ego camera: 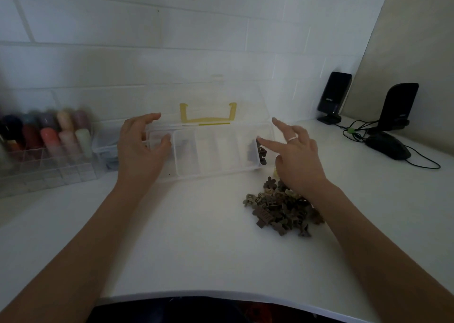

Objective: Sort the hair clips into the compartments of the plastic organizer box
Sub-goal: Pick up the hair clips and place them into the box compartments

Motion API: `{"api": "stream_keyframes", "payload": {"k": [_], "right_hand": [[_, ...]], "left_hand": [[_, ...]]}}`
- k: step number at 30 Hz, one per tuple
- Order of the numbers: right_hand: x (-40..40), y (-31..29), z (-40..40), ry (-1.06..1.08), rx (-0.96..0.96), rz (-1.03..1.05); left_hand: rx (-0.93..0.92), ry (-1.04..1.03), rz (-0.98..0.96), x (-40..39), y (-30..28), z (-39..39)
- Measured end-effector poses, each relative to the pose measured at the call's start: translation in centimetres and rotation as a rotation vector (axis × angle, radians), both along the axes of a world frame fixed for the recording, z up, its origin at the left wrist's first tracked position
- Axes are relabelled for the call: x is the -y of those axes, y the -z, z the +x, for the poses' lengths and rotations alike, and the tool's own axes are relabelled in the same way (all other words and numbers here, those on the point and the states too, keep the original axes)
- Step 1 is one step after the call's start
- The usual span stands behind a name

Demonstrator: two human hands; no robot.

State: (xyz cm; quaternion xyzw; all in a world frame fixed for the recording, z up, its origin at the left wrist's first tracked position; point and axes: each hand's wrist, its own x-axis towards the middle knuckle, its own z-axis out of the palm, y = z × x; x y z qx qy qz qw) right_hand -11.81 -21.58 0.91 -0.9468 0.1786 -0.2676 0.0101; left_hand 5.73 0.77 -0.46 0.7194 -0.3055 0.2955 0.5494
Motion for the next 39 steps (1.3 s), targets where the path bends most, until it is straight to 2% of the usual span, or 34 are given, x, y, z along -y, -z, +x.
{"api": "stream_keyframes", "payload": {"k": [2, 3, 5, 7, 9, 12, 16, 23, 26, 31, 33, 36, 39], "right_hand": [[-0.1, 0.1, -0.1, -0.002, -0.097, 0.009], [0.0, 0.0, -0.2, -0.01, -0.074, 0.015], [0.0, -0.5, -0.6, -0.052, 0.075, 0.05], [-0.3, -1.6, -1.2, -0.097, 0.17, 0.174], [-0.9, -2.5, -1.6, -0.136, 0.088, 0.262], [-1.8, -3.5, -2.1, -0.189, -0.151, 0.187], [-2.1, -3.6, -2.3, -0.15, -0.396, 0.076], [-1.1, -3.0, -1.8, -0.151, -0.469, 0.107], [-1.1, -2.7, -1.5, -0.241, -0.322, 0.231], [-2.4, -2.7, -1.1, -0.316, 0.206, 0.55], [-2.8, -2.1, -0.7, -0.31, 0.335, 0.498], [-2.5, -1.1, 0.3, -0.288, 0.266, 0.377], [-2.1, -1.1, 0.5, -0.302, 0.218, 0.462]], "left_hand": [[0.006, -0.007, 0.004, 0.0, 0.0, 0.0], [0.006, -0.012, 0.006, 0.0, 0.0, 0.0], [0.004, -0.015, 0.006, -0.1, 0.0, 0.0], [0.006, -0.007, 0.004, -0.1, 0.0, 0.1], [0.003, -0.007, 0.003, -0.1, 0.0, 0.2], [0.009, -0.011, 0.009, 0.0, 0.0, 0.2], [0.009, -0.016, 0.009, -0.1, 0.0, 0.2], [0.009, -0.019, 0.01, 0.0, 0.0, 0.2], [0.013, -0.015, 0.012, -0.1, 0.0, 0.2], [-0.014, -0.021, 0.002, -0.1, 0.0, 0.0], [-0.017, -0.025, 0.0, -0.1, 0.0, -0.1], [-0.02, -0.031, 0.011, -0.1, -0.1, -0.1], [-0.026, -0.023, 0.011, 0.0, -0.1, 0.0]]}}
